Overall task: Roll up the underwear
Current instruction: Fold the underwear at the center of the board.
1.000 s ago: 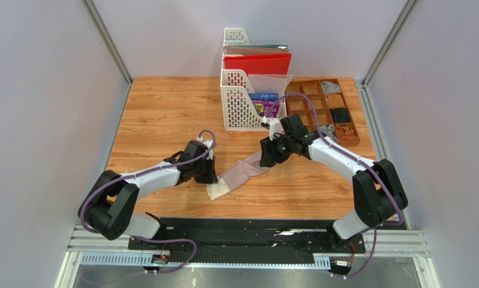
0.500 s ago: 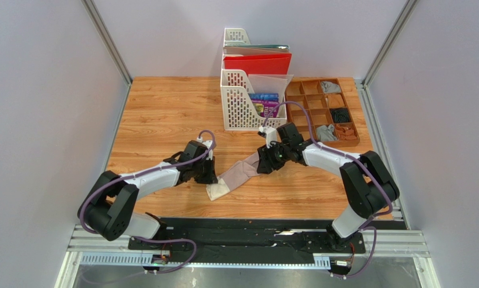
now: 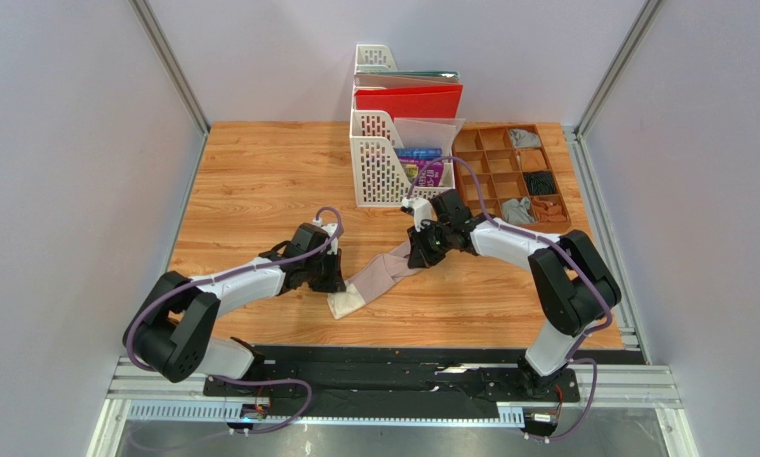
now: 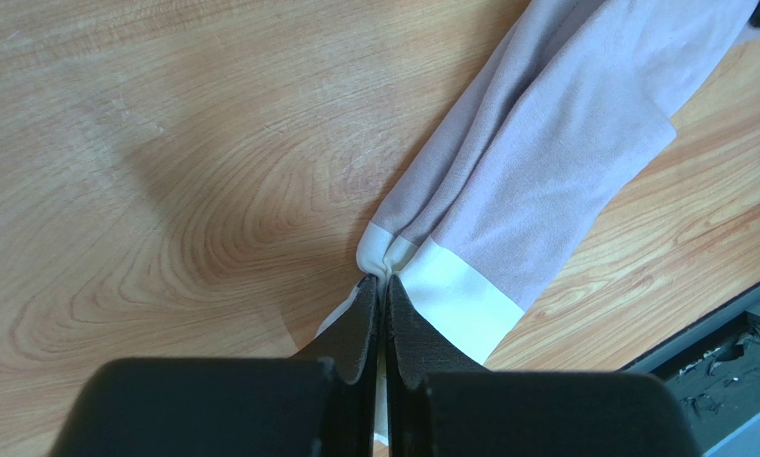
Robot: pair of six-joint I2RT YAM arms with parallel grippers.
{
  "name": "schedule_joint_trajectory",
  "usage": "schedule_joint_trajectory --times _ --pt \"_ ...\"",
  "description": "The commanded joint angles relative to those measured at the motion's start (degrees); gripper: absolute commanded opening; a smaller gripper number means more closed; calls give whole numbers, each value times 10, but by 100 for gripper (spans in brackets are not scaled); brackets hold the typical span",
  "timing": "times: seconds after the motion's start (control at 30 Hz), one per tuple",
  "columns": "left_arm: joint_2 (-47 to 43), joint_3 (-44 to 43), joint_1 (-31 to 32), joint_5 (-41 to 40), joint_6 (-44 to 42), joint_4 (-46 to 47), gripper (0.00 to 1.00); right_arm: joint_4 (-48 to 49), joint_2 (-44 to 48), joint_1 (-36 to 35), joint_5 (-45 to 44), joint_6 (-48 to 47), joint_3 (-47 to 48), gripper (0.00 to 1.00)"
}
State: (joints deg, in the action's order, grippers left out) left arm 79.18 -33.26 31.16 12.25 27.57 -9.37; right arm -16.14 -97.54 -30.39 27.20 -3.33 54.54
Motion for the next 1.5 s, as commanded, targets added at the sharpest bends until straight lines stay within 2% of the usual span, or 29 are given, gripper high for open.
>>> schedule_joint_trajectory --times 0.0,0.23,0.5,0.6,0.7,0.83,1.0,1.13,1.2,1.3,1.4,1.47 --pt "-17 14 3 25 -17 -4 0 -38 -11 -3 -29 -30 50 0" --pt "-24 19 4 28 -18 0 0 -99 -63 -2 -52 -61 127 1" --pt "-27 21 4 21 -12 -2 0 -116 -78 0 -87 -68 134 2" --pt "-27 20 4 23 -13 -4 0 -115 -80 2 -103 -54 143 8" --pt "-28 18 4 23 -12 -7 0 -114 -62 3 -102 -41 145 32" --pt "-36 19 4 22 -7 -10 0 -115 -16 4 -117 -26 139 40" --pt "-59 30 10 27 38 0 0 -108 74 -8 -143 12 95 41" --pt "-69 43 14 27 105 14 0 -27 156 -49 -131 62 10 42" --pt "-70 46 16 25 143 19 0 23 210 -93 -131 82 -36 42" --pt "-69 51 30 14 179 34 0 156 264 -163 -143 116 -126 42" --pt "-60 51 48 1 206 48 0 238 279 -220 -160 130 -190 43" --pt "-53 55 59 -3 232 64 0 250 273 -254 -182 136 -210 43"
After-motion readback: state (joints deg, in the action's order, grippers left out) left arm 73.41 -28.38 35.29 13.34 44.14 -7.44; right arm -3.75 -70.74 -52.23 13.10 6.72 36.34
